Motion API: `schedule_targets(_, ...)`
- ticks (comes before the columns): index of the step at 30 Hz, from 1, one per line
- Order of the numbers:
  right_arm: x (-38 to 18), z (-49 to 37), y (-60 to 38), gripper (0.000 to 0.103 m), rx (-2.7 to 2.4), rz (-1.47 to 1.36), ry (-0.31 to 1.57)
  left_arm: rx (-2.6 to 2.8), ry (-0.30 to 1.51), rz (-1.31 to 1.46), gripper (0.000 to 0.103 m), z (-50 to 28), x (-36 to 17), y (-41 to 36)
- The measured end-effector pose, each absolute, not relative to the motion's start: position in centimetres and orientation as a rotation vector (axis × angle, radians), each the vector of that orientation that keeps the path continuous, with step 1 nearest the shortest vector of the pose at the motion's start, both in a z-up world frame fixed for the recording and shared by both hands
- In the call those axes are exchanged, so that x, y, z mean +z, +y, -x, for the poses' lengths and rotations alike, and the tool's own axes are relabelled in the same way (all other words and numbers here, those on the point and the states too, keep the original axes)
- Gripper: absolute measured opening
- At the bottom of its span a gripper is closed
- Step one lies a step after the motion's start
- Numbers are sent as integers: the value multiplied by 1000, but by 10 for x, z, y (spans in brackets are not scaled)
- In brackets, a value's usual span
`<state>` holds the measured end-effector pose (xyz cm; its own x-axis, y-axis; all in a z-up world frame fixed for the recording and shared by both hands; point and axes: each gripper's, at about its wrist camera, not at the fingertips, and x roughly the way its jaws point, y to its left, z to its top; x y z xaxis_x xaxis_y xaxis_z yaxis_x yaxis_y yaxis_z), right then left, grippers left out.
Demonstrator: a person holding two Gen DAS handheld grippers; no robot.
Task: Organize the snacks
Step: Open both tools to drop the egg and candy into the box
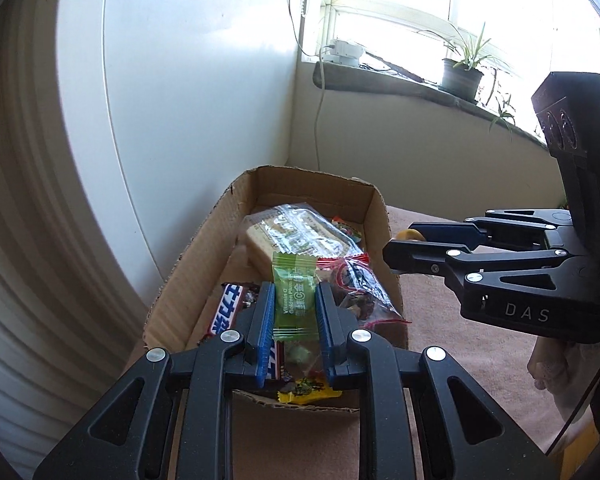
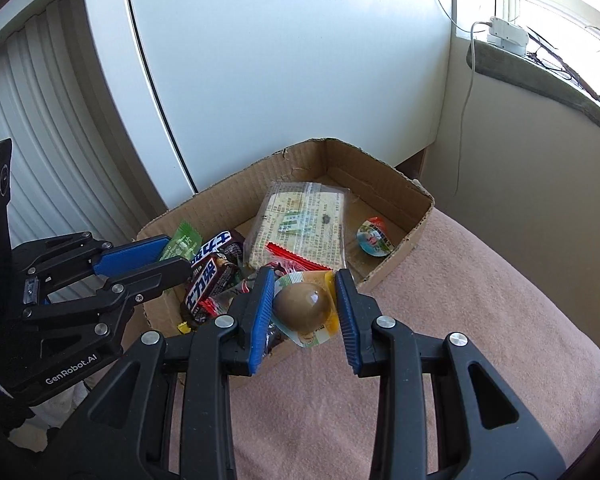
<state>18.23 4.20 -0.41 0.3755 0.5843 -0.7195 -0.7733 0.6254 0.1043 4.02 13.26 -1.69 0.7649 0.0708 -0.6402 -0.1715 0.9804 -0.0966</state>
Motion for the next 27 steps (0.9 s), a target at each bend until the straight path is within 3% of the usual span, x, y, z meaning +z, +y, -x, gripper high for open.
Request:
schedule_targets(4, -3, -183, 59, 37, 905, 284, 789, 147, 677, 150, 21, -39, -14, 141)
schedule_targets(7, 0, -185, 64, 39, 900, 273, 776, 161, 667, 158, 28, -34, -12, 146)
schedule_targets(16, 11, -177, 50, 40, 892, 240, 772, 185, 642, 178, 29, -17, -2, 152)
schedule_targets(17, 13, -175, 48, 40, 891, 236, 771, 187, 638, 177, 32, -15, -1, 151)
schedule_targets(19, 15, -170, 43, 43, 890, 228, 767, 197, 626, 174, 54, -9, 2, 149)
schedule_targets(22, 19, -158, 33, 67, 880, 228, 739, 205, 613, 173, 56, -1, 6, 147)
schedule_targets(27, 25, -138, 18, 68, 874, 227, 700, 212, 607, 172, 67, 10, 7, 142)
